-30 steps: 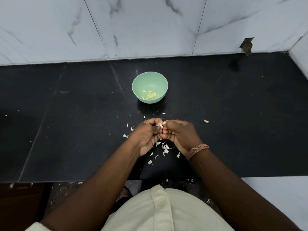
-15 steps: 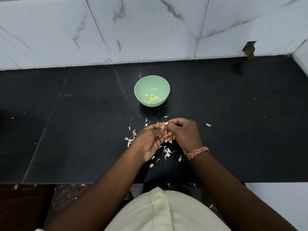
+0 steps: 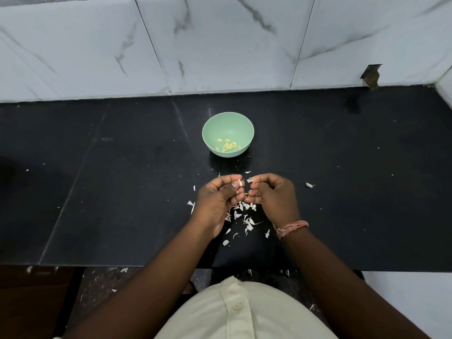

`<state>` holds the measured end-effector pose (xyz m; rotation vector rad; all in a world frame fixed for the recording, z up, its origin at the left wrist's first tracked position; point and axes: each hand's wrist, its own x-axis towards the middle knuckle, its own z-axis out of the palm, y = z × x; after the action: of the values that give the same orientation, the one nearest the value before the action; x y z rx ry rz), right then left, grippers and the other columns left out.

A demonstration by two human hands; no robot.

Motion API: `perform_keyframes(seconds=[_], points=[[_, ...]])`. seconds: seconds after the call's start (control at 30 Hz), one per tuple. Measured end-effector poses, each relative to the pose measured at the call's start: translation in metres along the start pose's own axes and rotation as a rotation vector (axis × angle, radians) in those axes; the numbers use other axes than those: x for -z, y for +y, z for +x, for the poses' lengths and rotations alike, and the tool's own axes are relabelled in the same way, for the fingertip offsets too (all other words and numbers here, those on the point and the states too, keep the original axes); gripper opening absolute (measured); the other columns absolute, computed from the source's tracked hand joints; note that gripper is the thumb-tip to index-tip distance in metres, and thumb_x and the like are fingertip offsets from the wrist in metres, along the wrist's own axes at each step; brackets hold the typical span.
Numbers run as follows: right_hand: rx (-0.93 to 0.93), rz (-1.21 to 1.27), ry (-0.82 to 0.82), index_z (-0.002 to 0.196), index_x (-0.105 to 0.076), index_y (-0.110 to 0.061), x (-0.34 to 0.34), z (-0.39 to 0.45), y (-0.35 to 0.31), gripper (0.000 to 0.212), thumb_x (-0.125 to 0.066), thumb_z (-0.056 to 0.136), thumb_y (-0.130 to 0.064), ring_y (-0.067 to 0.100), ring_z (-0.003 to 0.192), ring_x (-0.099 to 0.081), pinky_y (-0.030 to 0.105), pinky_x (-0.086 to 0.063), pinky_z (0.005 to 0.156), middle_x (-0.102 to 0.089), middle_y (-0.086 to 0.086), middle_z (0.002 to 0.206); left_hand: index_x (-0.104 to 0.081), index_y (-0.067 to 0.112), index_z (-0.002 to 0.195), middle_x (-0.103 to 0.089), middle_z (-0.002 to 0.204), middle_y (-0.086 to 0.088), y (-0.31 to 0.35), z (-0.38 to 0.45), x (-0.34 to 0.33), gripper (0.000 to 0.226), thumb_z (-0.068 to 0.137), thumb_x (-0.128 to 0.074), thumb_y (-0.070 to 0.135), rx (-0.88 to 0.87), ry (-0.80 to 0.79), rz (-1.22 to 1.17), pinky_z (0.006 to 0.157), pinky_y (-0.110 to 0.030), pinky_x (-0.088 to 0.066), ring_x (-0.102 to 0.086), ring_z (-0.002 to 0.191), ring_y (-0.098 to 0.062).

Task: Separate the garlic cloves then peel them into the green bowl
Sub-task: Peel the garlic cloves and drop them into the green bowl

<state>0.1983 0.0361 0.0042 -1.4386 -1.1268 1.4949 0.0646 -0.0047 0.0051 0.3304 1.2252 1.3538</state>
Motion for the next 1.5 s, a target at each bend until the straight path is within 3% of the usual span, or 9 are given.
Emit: perform_keyframes(seconds=[0.07, 0.13, 0.23, 0.4, 0.57, 0.7, 0.87, 1.17, 1.5], points=[[0.056, -0.123, 0.017, 0.088, -0.073, -0.008, -0.001, 0.000, 0.003, 0.029, -0.046, 0.096, 0.003, 0.017, 0.067, -0.071, 0.032, -0.062, 0.061, -0.071, 0.011, 0.083, -0.071, 0.000, 0.105, -0.074, 0.086, -0.009, -0.002, -0.001, 0.000, 0.014, 0.094, -0.062, -0.004, -0.021, 0.029, 0.009, 0.077, -0.024, -0.061, -0.070, 0.079, -0.015], [0.139, -0.283, 0.041, 0.079, -0.073, -0.018, -0.001, -0.001, 0.006, 0.023, -0.057, 0.095, -0.016, 0.018, 0.068, -0.072, 0.036, -0.060, 0.059, -0.072, 0.003, 0.075, -0.071, -0.003, 0.108, -0.074, 0.087, -0.011, -0.003, -0.001, 0.000, 0.016, 0.093, -0.065, -0.004, -0.040, 0.054, 0.006, 0.080, -0.025, -0.061, -0.070, 0.080, -0.016], [0.223, -0.399, 0.063, 0.072, -0.072, -0.021, 0.000, -0.002, 0.007, 0.026, -0.072, 0.091, -0.039, 0.007, 0.062, -0.065, 0.026, -0.052, 0.060, -0.070, -0.005, 0.067, -0.070, -0.007, 0.109, -0.073, 0.087, -0.013, -0.005, -0.002, 0.000, 0.019, 0.090, -0.068, -0.004, -0.065, 0.073, -0.017, 0.079, -0.025, -0.061, -0.070, 0.079, -0.017], [0.209, -0.304, 0.006, 0.089, -0.078, -0.019, -0.001, -0.001, 0.008, 0.007, -0.072, 0.093, -0.017, -0.003, 0.061, -0.061, 0.018, -0.048, 0.063, -0.071, -0.011, 0.072, -0.072, -0.003, 0.103, -0.071, 0.083, -0.012, -0.006, -0.002, 0.002, 0.014, 0.090, -0.069, -0.005, -0.081, 0.103, -0.017, 0.079, -0.026, -0.062, -0.070, 0.078, -0.017], [0.191, -0.233, 0.009, 0.083, -0.075, -0.014, -0.007, -0.005, 0.005, 0.028, -0.056, 0.090, 0.004, 0.003, 0.056, -0.057, 0.027, -0.050, 0.055, -0.068, -0.012, 0.067, -0.073, 0.000, 0.099, -0.072, 0.083, -0.010, -0.005, -0.001, 0.004, 0.011, 0.089, -0.070, -0.003, -0.101, 0.134, 0.000, 0.076, -0.024, -0.060, -0.070, 0.078, -0.017], [0.219, -0.306, 0.069, 0.076, -0.073, -0.020, -0.009, -0.005, 0.006, 0.028, -0.055, 0.088, -0.003, 0.003, 0.046, -0.048, 0.020, -0.035, 0.050, -0.061, -0.021, 0.057, -0.073, 0.001, 0.098, -0.072, 0.080, -0.008, -0.005, -0.001, 0.002, 0.010, 0.089, -0.070, -0.003, -0.112, 0.142, 0.019, 0.078, -0.025, -0.061, -0.069, 0.075, -0.016], [0.217, -0.328, 0.024, 0.089, -0.078, -0.020, -0.012, -0.007, 0.001, 0.009, -0.071, 0.085, -0.014, 0.000, 0.068, -0.066, 0.017, -0.051, 0.064, -0.074, -0.008, 0.076, -0.073, 0.000, 0.100, -0.073, 0.083, -0.011, -0.006, 0.001, 0.004, 0.012, 0.089, -0.071, -0.003, -0.121, 0.146, 0.048, 0.078, -0.025, -0.061, -0.070, 0.080, -0.019], [0.182, -0.210, -0.014, 0.077, -0.077, -0.011, -0.015, -0.010, -0.001, 0.012, -0.070, 0.087, -0.009, 0.000, 0.047, -0.055, 0.015, -0.042, 0.051, -0.073, -0.004, 0.063, -0.074, 0.003, 0.098, -0.073, 0.080, -0.009, -0.006, -0.002, -0.001, 0.013, 0.087, -0.074, -0.002, -0.220, 0.127, 0.176, 0.078, -0.028, -0.059, -0.070, 0.076, -0.016], [0.205, -0.268, -0.068, 0.070, -0.078, -0.019, -0.006, -0.010, -0.009, 0.020, -0.071, 0.087, -0.011, 0.010, 0.044, -0.051, 0.026, -0.043, 0.048, -0.065, -0.004, 0.051, -0.074, 0.003, 0.094, -0.074, 0.082, -0.011, -0.002, -0.004, -0.004, 0.013, 0.085, -0.073, -0.007, -0.202, 0.084, 0.150, 0.076, -0.024, -0.060, -0.073, 0.080, -0.018]])
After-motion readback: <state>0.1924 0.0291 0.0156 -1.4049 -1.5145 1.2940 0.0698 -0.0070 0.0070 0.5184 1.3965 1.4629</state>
